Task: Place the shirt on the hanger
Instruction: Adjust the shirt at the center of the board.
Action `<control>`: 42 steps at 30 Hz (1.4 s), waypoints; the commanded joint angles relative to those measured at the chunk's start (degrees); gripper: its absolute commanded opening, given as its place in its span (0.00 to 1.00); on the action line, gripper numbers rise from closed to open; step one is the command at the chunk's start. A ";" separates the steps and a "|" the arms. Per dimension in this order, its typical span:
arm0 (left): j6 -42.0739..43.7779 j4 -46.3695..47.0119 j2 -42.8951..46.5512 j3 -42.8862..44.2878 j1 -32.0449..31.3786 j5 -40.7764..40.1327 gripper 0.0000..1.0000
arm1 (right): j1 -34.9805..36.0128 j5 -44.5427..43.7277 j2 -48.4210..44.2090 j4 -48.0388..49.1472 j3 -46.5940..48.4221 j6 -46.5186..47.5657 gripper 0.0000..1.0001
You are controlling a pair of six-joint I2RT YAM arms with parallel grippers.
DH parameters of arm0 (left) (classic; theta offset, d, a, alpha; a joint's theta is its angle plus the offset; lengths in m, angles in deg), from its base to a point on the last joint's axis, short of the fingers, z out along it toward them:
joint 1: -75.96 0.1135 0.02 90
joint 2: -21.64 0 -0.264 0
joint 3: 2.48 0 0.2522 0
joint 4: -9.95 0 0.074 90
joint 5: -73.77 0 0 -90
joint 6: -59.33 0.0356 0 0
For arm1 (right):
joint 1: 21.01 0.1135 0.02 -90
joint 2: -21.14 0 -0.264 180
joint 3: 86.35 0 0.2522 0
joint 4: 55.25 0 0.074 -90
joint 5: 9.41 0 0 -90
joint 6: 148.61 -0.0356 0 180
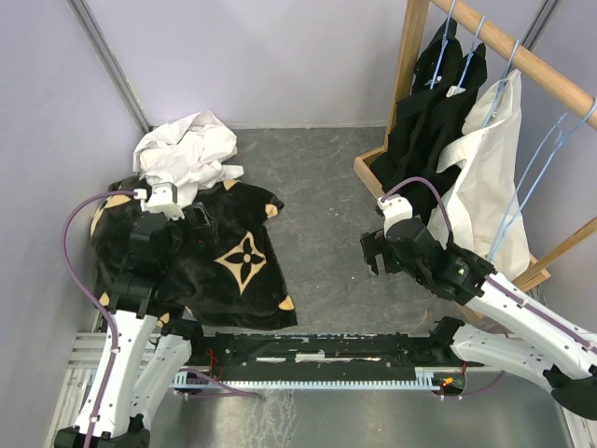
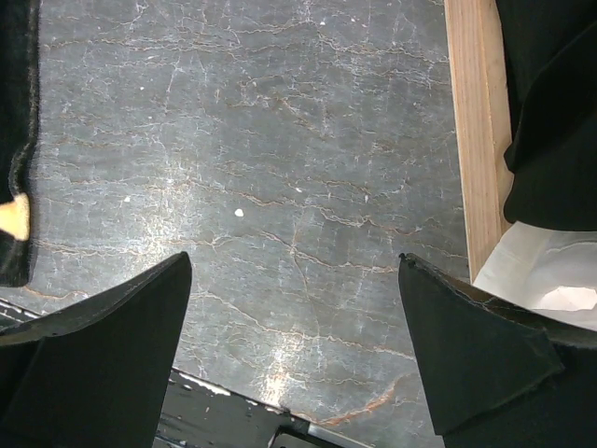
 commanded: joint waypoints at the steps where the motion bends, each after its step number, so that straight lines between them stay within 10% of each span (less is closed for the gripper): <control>1: -2.76 2.69 -0.56 0.13 -0.11 -0.24 0.99 | 0.07 -1.09 -0.41 2.54 0.07 -0.56 0.99; 16: -3.73 1.95 -2.13 0.15 -0.07 -3.10 0.99 | 0.03 -7.93 4.34 -0.23 2.61 -8.58 0.99; 42: -0.54 7.30 -15.29 9.44 0.00 -8.42 0.99 | 0.07 8.22 10.47 7.76 -0.80 -7.54 0.99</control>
